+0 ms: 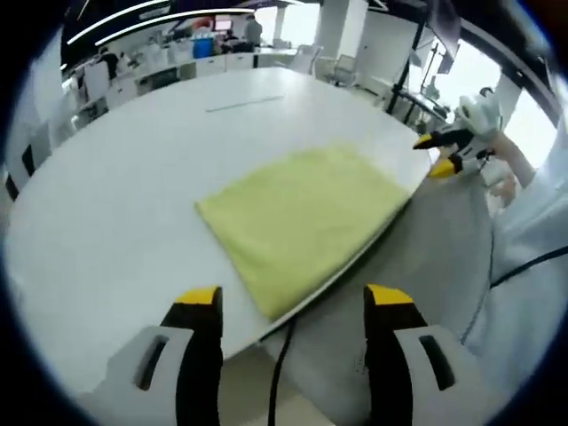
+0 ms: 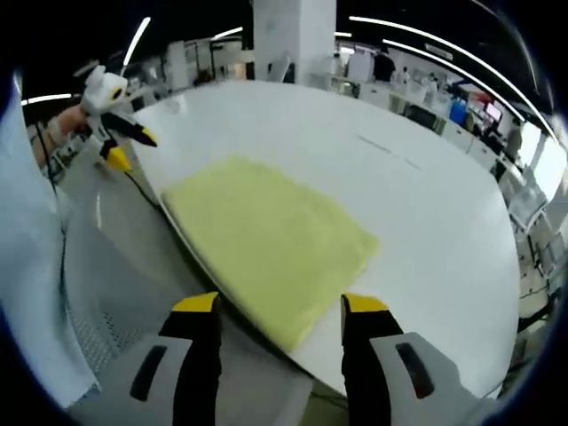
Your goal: Fold the garment on the visible template until the final outline fits inside the template.
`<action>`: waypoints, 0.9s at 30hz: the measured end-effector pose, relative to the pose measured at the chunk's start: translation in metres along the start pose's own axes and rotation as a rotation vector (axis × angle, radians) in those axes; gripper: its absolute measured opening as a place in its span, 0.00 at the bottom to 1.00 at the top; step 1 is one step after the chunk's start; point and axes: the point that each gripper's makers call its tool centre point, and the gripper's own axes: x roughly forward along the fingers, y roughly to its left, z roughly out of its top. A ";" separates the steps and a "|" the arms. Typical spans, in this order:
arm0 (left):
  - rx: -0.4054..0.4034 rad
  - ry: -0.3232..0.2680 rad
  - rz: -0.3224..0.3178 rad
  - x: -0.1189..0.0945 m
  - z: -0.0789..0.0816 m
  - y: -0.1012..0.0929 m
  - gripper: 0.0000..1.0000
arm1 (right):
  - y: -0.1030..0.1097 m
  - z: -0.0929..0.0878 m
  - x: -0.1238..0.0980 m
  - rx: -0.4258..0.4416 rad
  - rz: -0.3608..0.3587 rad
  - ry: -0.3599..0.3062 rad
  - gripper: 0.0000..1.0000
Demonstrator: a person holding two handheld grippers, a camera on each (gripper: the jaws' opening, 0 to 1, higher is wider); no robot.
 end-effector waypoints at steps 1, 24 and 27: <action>-0.002 -0.006 0.000 0.000 0.001 0.000 0.65 | 0.000 0.001 0.000 0.003 0.000 -0.005 0.60; -0.007 -0.053 0.012 -0.001 0.013 0.000 0.99 | -0.003 0.011 -0.002 -0.001 -0.032 0.005 1.00; -0.017 -0.053 0.029 -0.002 0.014 0.003 0.99 | -0.003 0.013 0.000 -0.003 -0.020 -0.003 1.00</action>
